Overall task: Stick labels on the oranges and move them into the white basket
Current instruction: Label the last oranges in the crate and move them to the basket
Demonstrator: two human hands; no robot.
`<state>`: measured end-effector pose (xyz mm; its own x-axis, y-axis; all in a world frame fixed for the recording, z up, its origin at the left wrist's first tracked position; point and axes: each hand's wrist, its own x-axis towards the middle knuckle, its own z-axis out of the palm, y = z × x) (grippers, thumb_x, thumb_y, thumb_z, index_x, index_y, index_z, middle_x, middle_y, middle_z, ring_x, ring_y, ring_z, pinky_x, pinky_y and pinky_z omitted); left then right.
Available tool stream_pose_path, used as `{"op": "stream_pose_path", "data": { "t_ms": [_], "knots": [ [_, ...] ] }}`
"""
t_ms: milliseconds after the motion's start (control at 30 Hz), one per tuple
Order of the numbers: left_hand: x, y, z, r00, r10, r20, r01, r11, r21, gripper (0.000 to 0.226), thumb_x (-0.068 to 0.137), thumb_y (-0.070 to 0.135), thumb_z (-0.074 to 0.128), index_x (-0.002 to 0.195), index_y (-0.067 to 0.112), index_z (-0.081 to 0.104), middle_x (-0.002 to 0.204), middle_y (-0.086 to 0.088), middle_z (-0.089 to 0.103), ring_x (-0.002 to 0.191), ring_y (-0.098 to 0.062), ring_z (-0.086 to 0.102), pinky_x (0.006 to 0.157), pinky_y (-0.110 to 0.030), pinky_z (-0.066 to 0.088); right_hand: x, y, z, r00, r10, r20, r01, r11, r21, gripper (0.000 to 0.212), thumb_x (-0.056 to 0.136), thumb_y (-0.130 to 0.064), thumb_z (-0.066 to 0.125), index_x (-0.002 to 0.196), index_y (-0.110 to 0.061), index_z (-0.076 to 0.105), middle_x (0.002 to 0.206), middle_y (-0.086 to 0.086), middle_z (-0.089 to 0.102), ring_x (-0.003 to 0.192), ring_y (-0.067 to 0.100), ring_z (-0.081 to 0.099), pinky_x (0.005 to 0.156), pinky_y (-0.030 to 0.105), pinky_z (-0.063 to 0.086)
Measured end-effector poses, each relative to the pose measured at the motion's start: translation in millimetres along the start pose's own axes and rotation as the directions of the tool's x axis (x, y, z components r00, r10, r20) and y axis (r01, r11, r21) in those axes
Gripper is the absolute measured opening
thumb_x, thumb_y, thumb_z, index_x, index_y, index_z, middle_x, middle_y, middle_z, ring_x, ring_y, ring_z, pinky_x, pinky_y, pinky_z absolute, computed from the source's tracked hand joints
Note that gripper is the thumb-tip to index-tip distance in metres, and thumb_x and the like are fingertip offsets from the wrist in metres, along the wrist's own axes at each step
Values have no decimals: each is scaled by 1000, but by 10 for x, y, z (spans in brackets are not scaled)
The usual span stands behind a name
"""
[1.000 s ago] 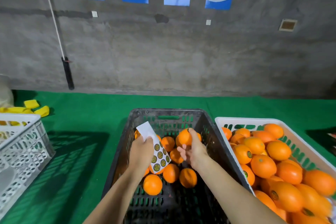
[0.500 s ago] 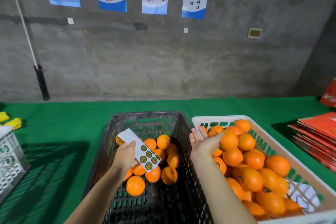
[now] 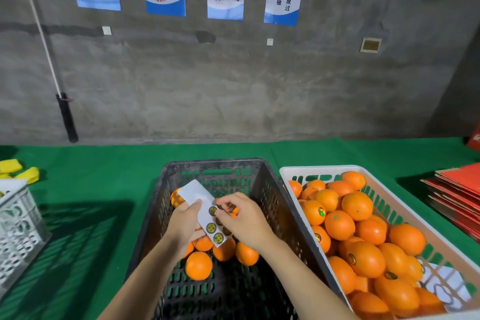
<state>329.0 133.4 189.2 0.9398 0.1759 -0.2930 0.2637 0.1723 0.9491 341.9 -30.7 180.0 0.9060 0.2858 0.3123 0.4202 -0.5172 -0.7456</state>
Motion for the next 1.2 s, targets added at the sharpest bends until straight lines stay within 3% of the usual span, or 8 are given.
{"op": "stream_pose_path", "data": {
  "t_ms": [133, 267, 367, 467, 600, 767, 933, 1200],
  "knots": [
    [4, -5, -20, 1000, 19, 22, -20, 999, 34, 31, 104, 31, 52, 121, 7, 63, 111, -14, 73, 97, -28, 71, 69, -34, 56, -22, 75, 115, 1000, -28, 2, 28, 993, -116, 34, 97, -40, 63, 129, -30, 62, 100, -21, 46, 96, 1, 49, 85, 23, 46],
    [-19, -2, 5, 998, 29, 55, -34, 995, 94, 28, 103, 29, 54, 119, 9, 66, 111, -14, 73, 100, -29, 70, 78, -38, 58, -14, 110, 140, 999, 27, -21, -29, 995, -99, 41, 96, -37, 64, 136, -29, 60, 99, -21, 44, 97, 2, 49, 88, 26, 48],
    [-42, 1, 41, 995, 55, 80, -66, 987, 145, 27, 104, 19, 51, 127, 9, 61, 117, -13, 71, 102, -26, 69, 76, -33, 56, -1, 122, 147, 996, 70, -48, -75, 993, -95, 34, 94, -34, 67, 129, -33, 64, 99, -14, 51, 92, 9, 55, 83, 32, 52],
    [-29, -13, 60, 993, 73, 89, -90, 976, 201, 24, 103, 15, 51, 125, 12, 62, 115, -10, 70, 102, -24, 67, 76, -30, 55, -4, 131, 161, 989, 124, -85, -131, 987, -89, 30, 93, -37, 69, 122, -32, 68, 98, -14, 57, 89, 8, 58, 79, 30, 54],
    [10, -43, 45, 990, 121, 69, -135, 959, 250, 17, 103, 11, 48, 111, 12, 63, 101, -9, 71, 94, -27, 68, 85, -45, 54, -5, 141, 196, 985, 119, -124, -132, 986, -103, 7, 95, -32, 65, 94, -30, 72, 90, -11, 64, 81, 10, 61, 73, 40, 56],
    [18, -44, 16, 983, 151, 105, -174, 950, 258, 24, 102, 7, 46, 88, 17, 63, 93, -20, 65, 88, -35, 62, 82, -48, 50, -18, 123, 212, 989, 113, -94, -120, 991, -66, 27, 96, -38, 65, 123, -33, 67, 99, -12, 61, 89, 10, 59, 77, 36, 54],
    [-34, 6, 22, 976, 193, 100, -209, 960, 188, 24, 102, 7, 51, 96, 25, 66, 96, -1, 74, 91, -23, 71, 86, -45, 57, -28, 92, 221, 988, 78, -129, -88, 993, -74, 14, 96, -34, 66, 104, -27, 73, 90, -11, 64, 84, 10, 58, 75, 37, 52],
    [-60, 18, -12, 936, 330, 120, -351, 894, 278, 26, 101, 9, 53, 100, 29, 70, 94, 4, 75, 89, -19, 72, 81, -39, 58, -86, 67, 261, 985, 34, -168, -62, 984, -166, 21, 97, -38, 64, 109, -25, 76, 101, -10, 72, 88, 7, 62, 74, 30, 52]
  ]
}}
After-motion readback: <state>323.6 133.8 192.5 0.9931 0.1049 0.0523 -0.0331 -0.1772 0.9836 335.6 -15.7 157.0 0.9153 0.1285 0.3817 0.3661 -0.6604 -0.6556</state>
